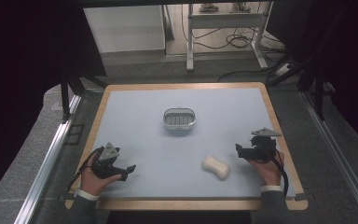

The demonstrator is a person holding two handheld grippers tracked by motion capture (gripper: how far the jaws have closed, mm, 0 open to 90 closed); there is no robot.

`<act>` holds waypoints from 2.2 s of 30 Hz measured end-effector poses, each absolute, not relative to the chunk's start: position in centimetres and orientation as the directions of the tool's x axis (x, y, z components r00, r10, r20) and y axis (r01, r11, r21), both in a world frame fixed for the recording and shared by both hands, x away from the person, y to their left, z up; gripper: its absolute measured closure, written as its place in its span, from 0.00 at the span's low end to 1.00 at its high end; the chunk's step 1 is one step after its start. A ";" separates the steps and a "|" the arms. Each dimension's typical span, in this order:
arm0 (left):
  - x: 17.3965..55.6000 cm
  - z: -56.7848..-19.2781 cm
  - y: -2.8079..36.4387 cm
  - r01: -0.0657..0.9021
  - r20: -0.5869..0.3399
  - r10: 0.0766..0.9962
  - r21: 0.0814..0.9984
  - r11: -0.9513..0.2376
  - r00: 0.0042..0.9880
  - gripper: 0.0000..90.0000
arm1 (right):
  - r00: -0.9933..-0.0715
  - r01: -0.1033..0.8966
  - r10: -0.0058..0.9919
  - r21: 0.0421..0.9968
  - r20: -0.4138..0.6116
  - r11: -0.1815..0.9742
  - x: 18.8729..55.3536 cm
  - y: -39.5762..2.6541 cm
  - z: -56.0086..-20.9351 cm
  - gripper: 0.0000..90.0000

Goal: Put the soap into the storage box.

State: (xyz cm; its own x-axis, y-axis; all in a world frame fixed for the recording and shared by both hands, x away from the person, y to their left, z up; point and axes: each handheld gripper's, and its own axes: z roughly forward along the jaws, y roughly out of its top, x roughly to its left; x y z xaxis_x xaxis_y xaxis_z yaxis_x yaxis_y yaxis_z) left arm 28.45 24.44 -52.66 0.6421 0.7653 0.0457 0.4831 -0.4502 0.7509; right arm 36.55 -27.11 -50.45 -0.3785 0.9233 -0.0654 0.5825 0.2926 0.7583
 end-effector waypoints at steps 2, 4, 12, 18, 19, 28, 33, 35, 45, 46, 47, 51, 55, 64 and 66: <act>28.5 -52.6 24.5 0.484 0.044 0.766 0.752 -0.448 0.641 0.06 | -0.383 0.575 0.922 0.765 -0.060 0.289 36.5 -27.3 -50.4 0.07; 28.5 -52.6 24.5 0.484 0.043 0.765 0.751 -0.448 0.643 0.06 | -0.394 0.576 0.918 0.764 -0.053 0.292 36.4 -27.4 -50.4 0.08; 28.5 -52.6 24.4 0.484 0.042 0.764 0.751 -0.449 0.643 0.06 | -0.383 0.581 0.923 0.767 -0.038 0.273 36.5 -27.8 -50.3 0.07; 28.5 -52.6 24.5 0.483 0.049 0.761 0.746 -0.458 0.647 0.06 | -0.371 0.585 0.929 0.772 -0.017 0.248 36.4 -28.3 -49.9 0.08; 28.5 -52.6 24.5 0.483 0.050 0.762 0.746 -0.459 0.646 0.06 | -0.365 0.583 0.931 0.778 -0.010 0.237 36.3 -28.4 -49.8 0.08; 28.5 -52.7 24.4 0.484 0.049 0.760 0.744 -0.461 0.648 0.06 | -0.393 0.583 0.920 0.776 0.011 0.240 36.2 -28.4 -49.6 0.06; 28.5 -52.6 24.5 0.483 0.050 0.761 0.745 -0.460 0.647 0.06 | -0.407 0.572 0.913 0.778 -0.004 0.258 36.0 -28.1 -49.2 0.06; 28.5 -52.7 24.4 0.482 0.050 0.759 0.745 -0.461 0.649 0.06 | -0.422 0.573 0.907 0.775 -0.001 0.268 35.9 -28.1 -49.0 0.07; 28.5 -52.8 24.3 0.483 0.050 0.758 0.742 -0.464 0.651 0.06 | -0.433 0.562 0.901 0.773 -0.028 0.294 35.2 -27.3 -48.1 0.09; 28.5 -52.8 24.3 0.483 0.050 0.758 0.742 -0.464 0.651 0.06 | -0.433 0.562 0.901 0.773 -0.028 0.294 35.2 -27.3 -48.1 0.09; 28.5 -52.8 24.3 0.483 0.050 0.758 0.742 -0.464 0.651 0.06 | -0.432 0.557 0.901 0.777 -0.031 0.293 35.1 -27.2 -47.9 0.09; 28.6 -52.8 24.3 0.484 0.052 0.757 0.740 -0.467 0.651 0.06 | -0.420 0.557 0.907 0.782 -0.024 0.279 35.0 -27.0 -47.6 0.10; 28.6 -52.8 24.3 0.484 0.050 0.757 0.741 -0.465 0.651 0.06 | -0.439 0.554 0.897 0.771 -0.048 0.313 34.9 -26.7 -47.4 0.12; 28.4 -52.7 24.4 0.489 0.041 0.763 0.745 -0.454 0.645 0.06 | -0.542 0.540 0.838 0.737 -0.065 0.406 34.5 -25.0 -46.8 0.13; 28.4 -52.7 24.3 0.489 0.040 0.762 0.745 -0.453 0.646 0.06 | -0.563 0.540 0.824 0.727 -0.063 0.424 34.4 -24.8 -46.8 0.13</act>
State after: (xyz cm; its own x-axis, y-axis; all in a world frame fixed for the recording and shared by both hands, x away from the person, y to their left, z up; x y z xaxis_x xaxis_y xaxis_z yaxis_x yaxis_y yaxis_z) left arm 28.40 24.34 -52.69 0.6458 0.7625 0.0399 0.4892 -0.4533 0.7451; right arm 34.42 -24.79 -46.78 -0.5629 0.8241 -0.0630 0.5397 0.4242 0.7271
